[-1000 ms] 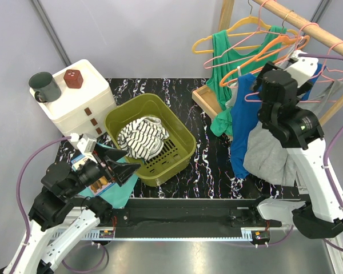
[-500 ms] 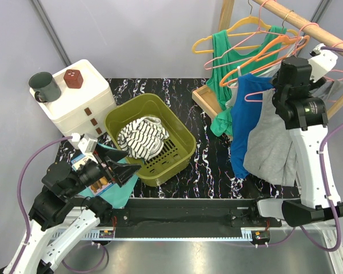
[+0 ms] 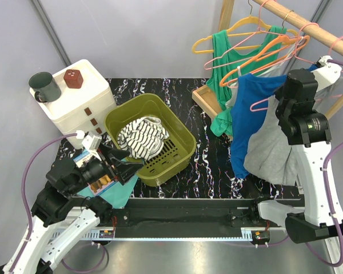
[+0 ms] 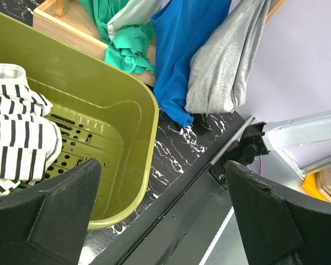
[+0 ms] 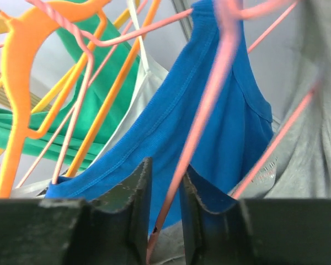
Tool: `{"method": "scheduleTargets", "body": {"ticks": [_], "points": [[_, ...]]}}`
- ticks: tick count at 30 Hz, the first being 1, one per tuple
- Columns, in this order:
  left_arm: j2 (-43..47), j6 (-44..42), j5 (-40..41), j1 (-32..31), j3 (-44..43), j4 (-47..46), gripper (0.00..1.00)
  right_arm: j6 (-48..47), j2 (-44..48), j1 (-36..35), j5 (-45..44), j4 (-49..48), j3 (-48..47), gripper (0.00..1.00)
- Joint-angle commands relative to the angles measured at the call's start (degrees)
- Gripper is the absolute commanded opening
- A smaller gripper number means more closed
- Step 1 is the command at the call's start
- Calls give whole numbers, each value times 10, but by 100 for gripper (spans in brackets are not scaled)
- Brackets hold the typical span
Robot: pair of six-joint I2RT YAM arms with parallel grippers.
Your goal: Remove the tank top from the hanger
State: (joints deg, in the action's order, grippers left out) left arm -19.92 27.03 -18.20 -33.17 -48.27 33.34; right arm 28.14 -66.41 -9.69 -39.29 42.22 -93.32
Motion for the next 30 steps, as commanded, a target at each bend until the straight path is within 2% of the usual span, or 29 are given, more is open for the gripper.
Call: {"method": "scheduleTargets", "body": {"ticks": [1, 2, 3, 4, 9, 22, 30], "points": [[-6, -3, -18, 2, -12, -18, 99, 9, 13, 2, 24, -34, -17, 27], [-5, -3, -18, 2, -11, -19, 99, 10, 14, 2, 28, -32, -20, 24], [-4, -2, -18, 1, -9, -19, 99, 13, 16, 2, 32, -31, -27, 12], [0, -1, -17, 2, -7, -19, 99, 15, 18, 2, 33, -25, -30, 8], [9, -1, -14, 2, -1, -17, 99, 22, 21, 2, 45, 6, -62, 0], [1, -7, -14, 2, -5, -20, 99, 60, 115, 1, 90, 73, -67, 0], [-5, -12, -20, 1, -5, -23, 99, 62, 184, 2, 198, 142, -56, 0]]}}
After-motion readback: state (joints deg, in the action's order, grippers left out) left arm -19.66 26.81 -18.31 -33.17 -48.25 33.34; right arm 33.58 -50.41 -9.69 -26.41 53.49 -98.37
